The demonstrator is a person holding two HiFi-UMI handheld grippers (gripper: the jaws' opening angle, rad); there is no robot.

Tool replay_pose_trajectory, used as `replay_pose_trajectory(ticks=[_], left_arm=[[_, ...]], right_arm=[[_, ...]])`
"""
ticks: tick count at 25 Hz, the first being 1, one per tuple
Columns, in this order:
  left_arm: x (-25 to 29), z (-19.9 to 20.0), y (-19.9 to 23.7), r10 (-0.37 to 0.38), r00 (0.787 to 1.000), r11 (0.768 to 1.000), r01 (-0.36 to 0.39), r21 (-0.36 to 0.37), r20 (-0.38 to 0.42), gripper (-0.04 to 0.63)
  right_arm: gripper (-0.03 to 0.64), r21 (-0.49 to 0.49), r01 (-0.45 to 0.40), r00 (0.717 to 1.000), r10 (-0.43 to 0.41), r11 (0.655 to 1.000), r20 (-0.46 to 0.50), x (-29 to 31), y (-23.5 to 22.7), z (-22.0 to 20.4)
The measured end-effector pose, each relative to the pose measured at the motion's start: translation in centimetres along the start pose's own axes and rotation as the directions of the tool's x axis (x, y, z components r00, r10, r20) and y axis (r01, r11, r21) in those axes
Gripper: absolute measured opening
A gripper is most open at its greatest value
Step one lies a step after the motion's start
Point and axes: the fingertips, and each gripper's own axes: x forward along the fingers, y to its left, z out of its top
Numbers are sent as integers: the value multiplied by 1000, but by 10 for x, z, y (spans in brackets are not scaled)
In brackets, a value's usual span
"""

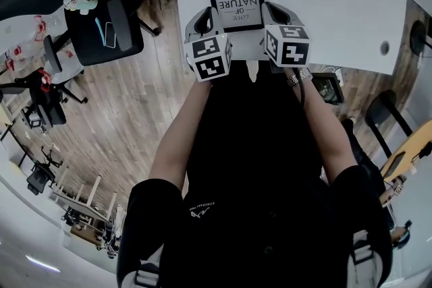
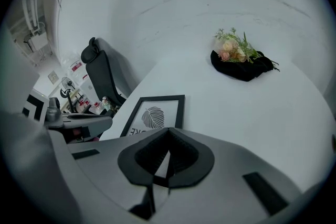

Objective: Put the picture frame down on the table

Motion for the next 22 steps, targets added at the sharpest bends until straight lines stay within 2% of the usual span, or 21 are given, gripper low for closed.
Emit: replay_pose_trajectory(ticks=[10, 22], left_arm=[[-38, 22, 0, -27, 997, 999, 24, 31, 76, 6], [-93, 65, -11, -68, 974, 996, 53, 76, 215, 6]], right_arm=[[-1, -32, -29, 997, 31, 999, 64, -29, 31, 16], [-1, -55, -32, 983, 42, 998, 178, -76, 54, 52]])
